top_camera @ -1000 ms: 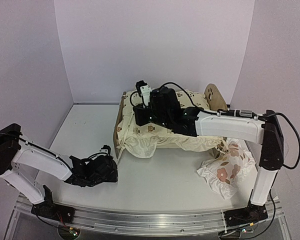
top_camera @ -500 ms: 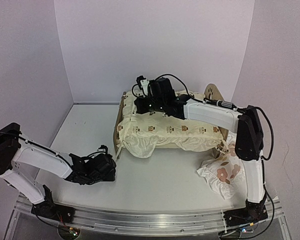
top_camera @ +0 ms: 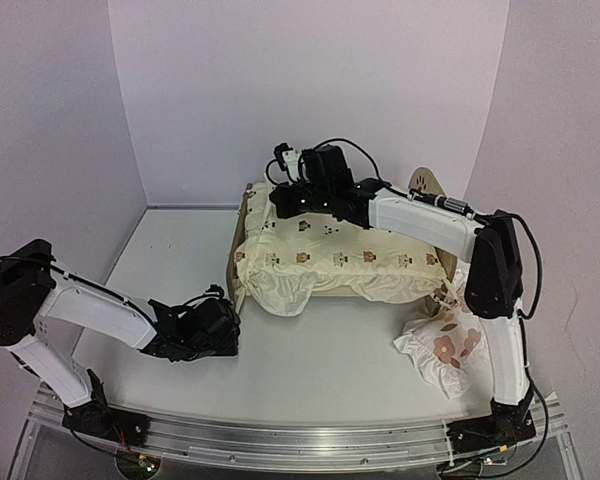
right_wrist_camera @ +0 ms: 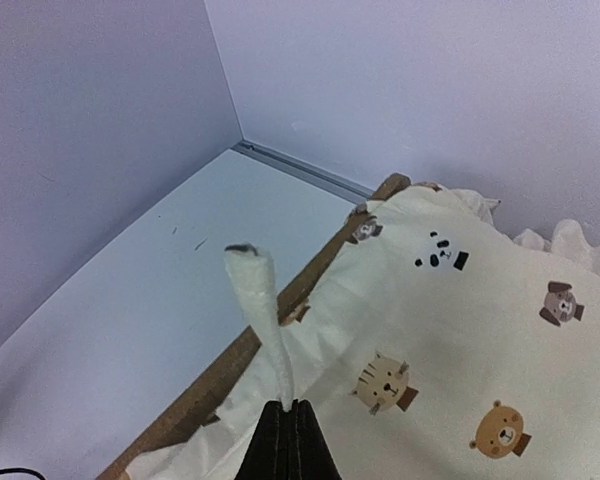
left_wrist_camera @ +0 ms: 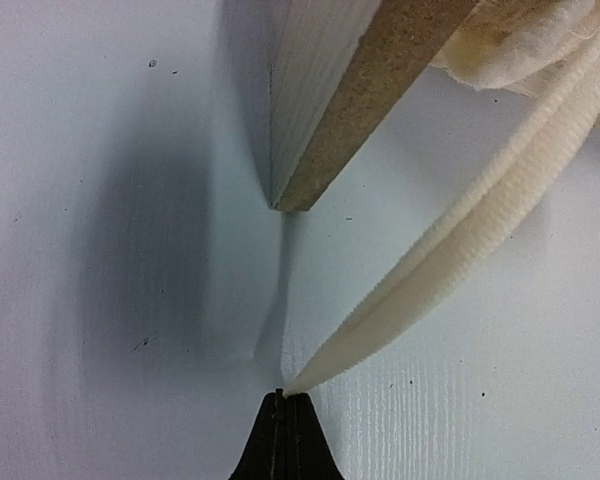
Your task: Set up the pet bed
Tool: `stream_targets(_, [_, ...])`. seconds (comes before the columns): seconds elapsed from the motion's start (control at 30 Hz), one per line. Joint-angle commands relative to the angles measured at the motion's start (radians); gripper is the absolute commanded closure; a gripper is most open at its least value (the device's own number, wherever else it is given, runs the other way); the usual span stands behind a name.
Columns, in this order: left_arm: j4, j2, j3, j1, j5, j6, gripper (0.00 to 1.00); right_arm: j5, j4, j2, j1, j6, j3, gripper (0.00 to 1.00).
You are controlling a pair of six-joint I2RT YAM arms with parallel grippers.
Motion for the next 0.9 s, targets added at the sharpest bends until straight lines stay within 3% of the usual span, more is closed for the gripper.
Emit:
stream_targets(0.0, [-0.05, -0.039, 0.009, 0.002, 0.02, 0.03, 0.98, -0.049, 0.073, -0.167, -0.027, 0.06, -0.15, 1.0])
stream_targets(0.17, [-0.112, -0.096, 0.041, 0.002, 0.012, 0.069, 0.93, -0.18, 0.054, -0.292, -0.021, 0.133, -0.28, 1.0])
stream_targets(0.27, [-0.147, -0.123, 0.06, 0.003, 0.007, 0.076, 0.87, -0.264, 0.038, -0.363, -0.021, 0.161, -0.366, 0.81])
stream_targets(0.33, [-0.162, -0.146, 0.068, 0.002, 0.009, 0.079, 0.77, -0.309, 0.031, -0.421, -0.021, 0.168, -0.433, 0.71])
stream_targets(0.43, [-0.191, -0.174, 0.093, 0.002, 0.017, 0.097, 0.52, -0.308, -0.034, -0.526, -0.021, 0.152, -0.502, 0.59])
stream_targets(0.53, [-0.244, -0.186, 0.141, 0.002, 0.007, 0.118, 0.41, -0.216, -0.173, -0.63, -0.02, 0.093, -0.53, 0.46])
stream_targets(0.63, [-0.293, -0.187, 0.189, 0.007, -0.031, 0.15, 0.37, 0.014, -0.285, -0.729, -0.024, 0.032, -0.578, 0.36])
stream_targets(0.73, [-0.301, -0.155, 0.231, 0.038, -0.024, 0.191, 0.38, 0.204, -0.351, -0.8, -0.056, -0.01, -0.634, 0.29])
stream_targets(0.87, [-0.287, -0.092, 0.272, 0.074, -0.028, 0.215, 0.43, 0.28, -0.439, -0.824, -0.175, -0.006, -0.659, 0.23])
